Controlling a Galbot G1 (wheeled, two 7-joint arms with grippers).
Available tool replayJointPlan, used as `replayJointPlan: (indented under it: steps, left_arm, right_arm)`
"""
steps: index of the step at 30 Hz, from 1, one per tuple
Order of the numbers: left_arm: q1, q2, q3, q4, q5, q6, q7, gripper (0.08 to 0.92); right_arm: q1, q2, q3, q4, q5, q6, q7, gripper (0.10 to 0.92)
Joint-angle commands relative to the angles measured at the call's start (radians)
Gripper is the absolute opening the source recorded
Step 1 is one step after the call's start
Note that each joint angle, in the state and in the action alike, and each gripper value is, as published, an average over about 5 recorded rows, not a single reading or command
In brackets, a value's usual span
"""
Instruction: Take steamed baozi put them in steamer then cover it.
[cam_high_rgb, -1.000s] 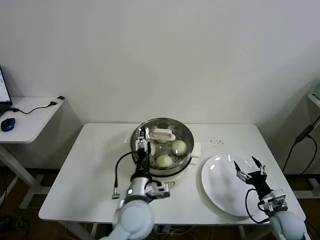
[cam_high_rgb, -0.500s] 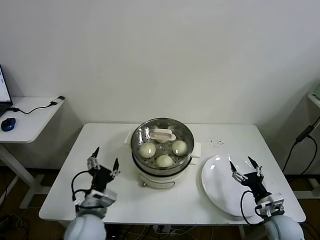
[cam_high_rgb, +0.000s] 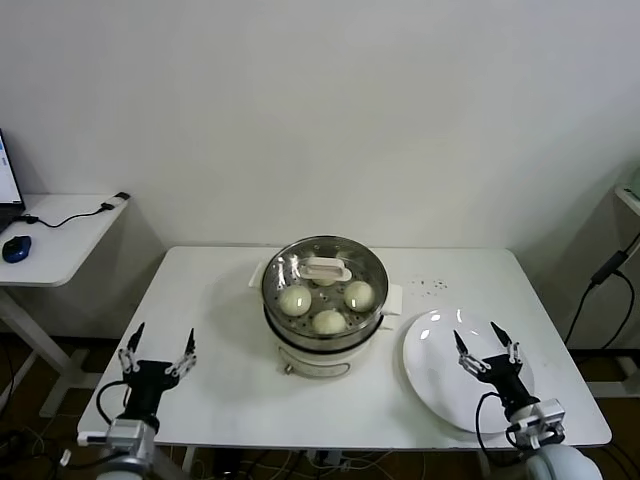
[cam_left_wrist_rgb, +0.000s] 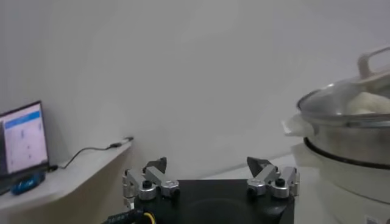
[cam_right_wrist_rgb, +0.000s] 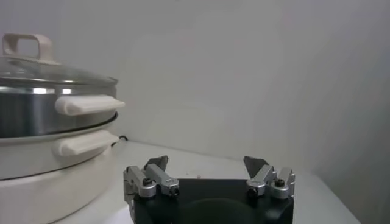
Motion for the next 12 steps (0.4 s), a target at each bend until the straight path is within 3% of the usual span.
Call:
replayJointPlan:
  steps: [1, 12]
  left_arm:
    - [0.075, -0.043, -0.110, 0.029, -0.169, -0.147, 0.041, 0.823]
    - [0.079, -0.043, -0.107, 0.021, -0.150, -0.146, 0.072, 0.823]
  right_arm:
    - [-0.017, 0.006, 0.005, 0.000, 0.009, 0.004, 0.004, 0.823]
    - [-0.004, 0.008, -0.006, -0.007, 0.006, 0.001, 0.007, 0.823]
